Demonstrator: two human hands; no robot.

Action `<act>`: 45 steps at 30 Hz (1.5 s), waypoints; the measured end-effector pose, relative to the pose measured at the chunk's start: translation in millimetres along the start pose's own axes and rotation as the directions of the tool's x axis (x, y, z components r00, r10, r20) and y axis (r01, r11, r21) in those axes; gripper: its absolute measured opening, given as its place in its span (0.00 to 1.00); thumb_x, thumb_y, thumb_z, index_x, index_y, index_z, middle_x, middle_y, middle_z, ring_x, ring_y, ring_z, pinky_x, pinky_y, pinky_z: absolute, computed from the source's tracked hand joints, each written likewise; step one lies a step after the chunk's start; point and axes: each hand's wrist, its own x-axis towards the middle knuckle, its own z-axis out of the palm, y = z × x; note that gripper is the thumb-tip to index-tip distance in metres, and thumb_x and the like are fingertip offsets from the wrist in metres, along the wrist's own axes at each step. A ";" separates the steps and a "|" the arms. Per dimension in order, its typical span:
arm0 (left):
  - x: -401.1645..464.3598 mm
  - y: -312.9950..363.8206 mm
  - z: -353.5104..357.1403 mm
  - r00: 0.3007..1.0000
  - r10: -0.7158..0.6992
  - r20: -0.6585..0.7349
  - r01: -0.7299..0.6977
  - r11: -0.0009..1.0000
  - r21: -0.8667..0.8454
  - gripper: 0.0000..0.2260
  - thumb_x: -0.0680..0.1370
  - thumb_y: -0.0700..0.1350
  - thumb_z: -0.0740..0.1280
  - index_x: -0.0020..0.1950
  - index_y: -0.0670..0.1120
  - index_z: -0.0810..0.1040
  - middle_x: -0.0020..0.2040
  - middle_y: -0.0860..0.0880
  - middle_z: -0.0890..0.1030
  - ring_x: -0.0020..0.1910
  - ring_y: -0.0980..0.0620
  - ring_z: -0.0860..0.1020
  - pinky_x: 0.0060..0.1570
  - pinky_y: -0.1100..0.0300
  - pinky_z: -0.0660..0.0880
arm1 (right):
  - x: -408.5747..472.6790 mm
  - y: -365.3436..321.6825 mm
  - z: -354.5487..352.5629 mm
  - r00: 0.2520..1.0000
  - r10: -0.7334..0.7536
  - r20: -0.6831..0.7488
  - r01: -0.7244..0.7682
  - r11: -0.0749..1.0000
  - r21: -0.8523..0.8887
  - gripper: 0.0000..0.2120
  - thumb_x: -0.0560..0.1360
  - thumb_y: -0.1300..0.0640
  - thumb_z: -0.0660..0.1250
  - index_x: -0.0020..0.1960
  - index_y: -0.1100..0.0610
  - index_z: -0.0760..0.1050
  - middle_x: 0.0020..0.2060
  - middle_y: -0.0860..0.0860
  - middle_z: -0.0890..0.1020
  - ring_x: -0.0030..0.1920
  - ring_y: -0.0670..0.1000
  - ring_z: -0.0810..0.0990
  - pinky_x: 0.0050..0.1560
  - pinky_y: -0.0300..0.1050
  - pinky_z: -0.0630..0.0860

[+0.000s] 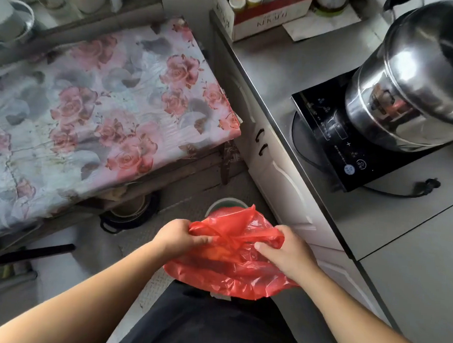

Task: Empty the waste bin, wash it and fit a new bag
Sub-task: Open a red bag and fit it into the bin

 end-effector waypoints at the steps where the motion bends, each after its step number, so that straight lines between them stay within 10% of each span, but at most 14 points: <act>1: 4.0 -2.4 3.2 0.999 -0.002 0.034 -0.003 0.990 0.141 0.19 0.67 0.66 0.73 0.45 0.52 0.84 0.39 0.53 0.85 0.42 0.52 0.83 0.46 0.56 0.80 | 3.6 5.3 3.2 1.000 -0.010 0.014 0.011 0.993 -0.115 0.24 0.59 0.31 0.69 0.48 0.43 0.73 0.41 0.39 0.81 0.42 0.42 0.80 0.37 0.43 0.74; 6: 37.2 -18.5 35.1 0.996 -0.079 0.046 0.054 0.915 0.401 0.10 0.64 0.63 0.66 0.33 0.58 0.76 0.31 0.56 0.77 0.32 0.53 0.76 0.34 0.59 0.71 | 36.7 27.1 31.8 0.994 0.056 0.095 -0.021 0.941 -0.339 0.14 0.62 0.40 0.68 0.38 0.51 0.78 0.37 0.48 0.82 0.40 0.52 0.82 0.39 0.46 0.78; 11: 94.6 -42.0 74.3 0.986 -0.156 0.065 0.135 0.959 0.248 0.11 0.69 0.55 0.67 0.39 0.48 0.77 0.33 0.52 0.77 0.38 0.47 0.79 0.38 0.59 0.71 | 83.6 53.7 75.5 0.976 0.160 0.150 -0.160 0.987 -0.010 0.04 0.64 0.58 0.70 0.37 0.59 0.80 0.35 0.53 0.84 0.39 0.55 0.84 0.41 0.50 0.79; 19: 182.6 -70.9 129.1 0.970 -0.241 0.028 0.242 0.969 -0.053 0.06 0.71 0.44 0.71 0.46 0.47 0.79 0.44 0.44 0.84 0.47 0.43 0.83 0.43 0.56 0.78 | 161.7 103.7 140.8 0.947 0.274 0.167 -0.309 0.917 0.251 0.09 0.69 0.51 0.70 0.43 0.57 0.79 0.40 0.52 0.85 0.42 0.53 0.85 0.40 0.48 0.79; 24: 224.8 -72.1 155.6 0.960 -0.254 0.117 0.280 0.880 -0.383 0.15 0.62 0.51 0.71 0.46 0.46 0.84 0.44 0.43 0.87 0.46 0.43 0.85 0.50 0.49 0.82 | 208.0 108.6 169.7 0.866 0.447 0.225 -0.486 0.646 0.588 0.18 0.72 0.68 0.63 0.27 0.55 0.78 0.27 0.53 0.79 0.27 0.52 0.79 0.29 0.44 0.75; 29: 259.0 -76.0 178.6 0.909 -0.233 0.346 0.385 0.786 -0.483 0.15 0.65 0.48 0.82 0.49 0.50 0.85 0.40 0.54 0.88 0.41 0.54 0.86 0.38 0.62 0.78 | 243.6 96.4 193.5 0.802 0.473 0.366 -0.572 0.429 0.699 0.06 0.65 0.69 0.64 0.35 0.61 0.75 0.27 0.56 0.74 0.27 0.55 0.76 0.31 0.47 0.74; 37: 289.3 -63.5 176.0 0.965 -0.149 0.215 0.262 0.581 -0.771 0.10 0.72 0.35 0.75 0.51 0.44 0.85 0.45 0.41 0.87 0.45 0.40 0.86 0.42 0.49 0.84 | 272.3 86.0 203.6 0.905 0.205 0.372 -0.413 0.223 0.883 0.05 0.70 0.64 0.69 0.43 0.59 0.84 0.38 0.59 0.84 0.36 0.59 0.85 0.38 0.52 0.81; 45: 325.4 -63.6 165.9 0.993 -0.034 -0.114 -0.039 0.812 -0.583 0.05 0.68 0.42 0.70 0.39 0.51 0.82 0.32 0.55 0.84 0.33 0.52 0.81 0.29 0.63 0.74 | 299.8 101.9 203.4 0.981 0.148 0.129 -0.176 0.377 0.909 0.15 0.66 0.73 0.66 0.36 0.55 0.83 0.33 0.53 0.84 0.34 0.54 0.84 0.36 0.47 0.81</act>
